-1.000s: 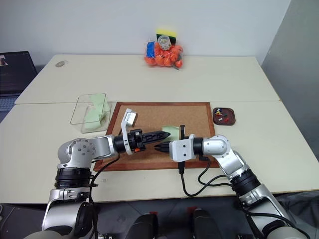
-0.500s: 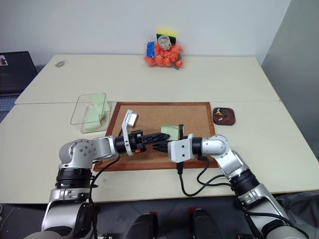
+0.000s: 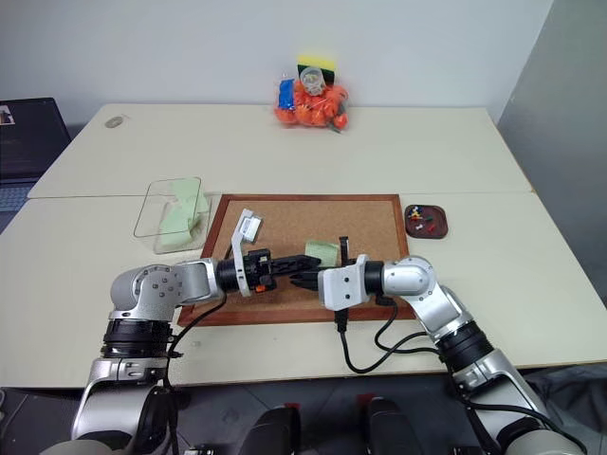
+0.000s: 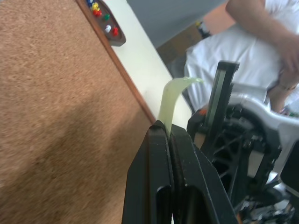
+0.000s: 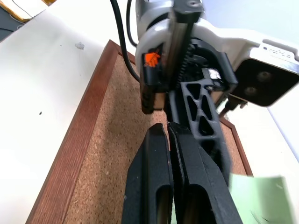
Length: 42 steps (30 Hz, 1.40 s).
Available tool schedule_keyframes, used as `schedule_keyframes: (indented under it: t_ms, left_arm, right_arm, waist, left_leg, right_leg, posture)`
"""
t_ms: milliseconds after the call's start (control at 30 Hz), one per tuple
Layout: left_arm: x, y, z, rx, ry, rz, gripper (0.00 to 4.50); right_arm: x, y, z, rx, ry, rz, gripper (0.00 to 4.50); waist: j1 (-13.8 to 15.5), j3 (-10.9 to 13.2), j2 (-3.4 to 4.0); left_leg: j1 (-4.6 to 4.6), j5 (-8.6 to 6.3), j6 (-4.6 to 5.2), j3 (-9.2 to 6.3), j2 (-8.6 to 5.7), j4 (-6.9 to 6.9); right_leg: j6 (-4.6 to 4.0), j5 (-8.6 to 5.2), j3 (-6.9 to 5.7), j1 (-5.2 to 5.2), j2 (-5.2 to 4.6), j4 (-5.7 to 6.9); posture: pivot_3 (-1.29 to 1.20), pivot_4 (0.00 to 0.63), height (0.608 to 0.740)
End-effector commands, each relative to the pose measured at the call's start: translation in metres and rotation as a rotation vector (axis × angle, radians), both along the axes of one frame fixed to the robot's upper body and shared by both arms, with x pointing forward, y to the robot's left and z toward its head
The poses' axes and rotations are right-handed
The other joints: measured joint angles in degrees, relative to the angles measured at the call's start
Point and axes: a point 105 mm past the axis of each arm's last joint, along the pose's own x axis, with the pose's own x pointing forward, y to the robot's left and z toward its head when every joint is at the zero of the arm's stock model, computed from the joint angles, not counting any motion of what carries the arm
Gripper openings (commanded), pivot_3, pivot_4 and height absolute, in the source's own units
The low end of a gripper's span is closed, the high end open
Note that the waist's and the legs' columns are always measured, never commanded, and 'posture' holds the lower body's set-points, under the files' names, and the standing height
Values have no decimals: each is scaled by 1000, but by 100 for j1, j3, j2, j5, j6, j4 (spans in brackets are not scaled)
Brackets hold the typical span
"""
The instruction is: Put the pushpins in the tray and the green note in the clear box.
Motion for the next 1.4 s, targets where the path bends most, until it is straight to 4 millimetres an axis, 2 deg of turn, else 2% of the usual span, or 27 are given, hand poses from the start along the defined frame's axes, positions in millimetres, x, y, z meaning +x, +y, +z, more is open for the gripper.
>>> schedule_keyframes:
  t_ms: [33, 433, 600, 700, 800, 967, 1067, 1300, 1400]
  left_arm:
    - [0, 1, -1, 43, -74, -8, 32]
    - [9, 1, -4, 62, -116, 19, 32]
    - [11, 0, -3, 64, -137, 26, 32]
    - [16, 1, 3, 108, -244, 50, 32]
    - [20, -4, 15, 180, -443, 61, 32]
    - [16, -24, 33, 260, -730, 8, 32]
    - [11, -41, 30, 368, -904, -67, 32]
    - [19, -57, 27, 399, -940, -64, 32]
    - [21, -61, 29, 395, -945, -56, 32]
  right_arm:
    - [4, -2, 27, 92, -11, -24, 0]
    - [-7, -10, 45, 199, 133, -67, 0]
    - [8, -21, 61, 351, 254, -198, 0]
    - [32, -45, 62, 429, 300, -381, 0]
    - [56, -75, 57, 509, 344, -596, 0]
    - [84, -118, 48, 615, 412, -876, 0]
    - [105, -155, 45, 701, 430, -1074, 0]
    - [134, -190, 33, 747, 522, -1240, 0]
    - [142, -195, 30, 753, 558, -1261, 0]
  waist:
    - [2, 0, 0]
    - [12, 0, 0]
    - [2, 0, 0]
    - [15, 0, 0]
    - [19, 0, 0]
    - [27, 0, 0]
    - [25, 0, 0]
    - [-6, 1, 2]
    - [-8, 1, 3]
  left_leg:
    - [0, 0, 0, 0, 0, 0]
    - [-3, 0, 1, -1, -1, 0]
    - [-1, -1, 1, -2, -1, 0]
    - [-2, 0, 1, -1, 0, 0]
    - [-3, 0, 1, 2, -3, 0]
    - [-6, -1, 1, 5, -6, -2]
    - [-6, -1, 1, 6, -6, -2]
    - [-7, -2, 4, 11, -7, -4]
    - [-6, -2, 4, 12, -7, -3]
  right_leg:
    - [0, 0, 0, 0, 0, 0]
    - [0, -1, -2, 0, -1, 0]
    - [0, -1, -2, 0, 0, 0]
    - [0, 0, -2, 0, 0, 0]
    - [0, 0, 0, 0, -5, -1]
    - [-4, 1, 9, -1, -10, -5]
    - [-1, 0, 11, -1, -10, -4]
    - [1, 0, 11, -5, -4, -4]
    - [1, 1, 11, -4, -3, -3]
  posture:
    - [0, 150, 740]
    - [0, 150, 740]
    - [0, 150, 740]
    - [0, 150, 740]
    - [0, 150, 740]
    - [0, 150, 740]
    - [0, 150, 740]
    - [0, 150, 740]
    - [0, 150, 740]
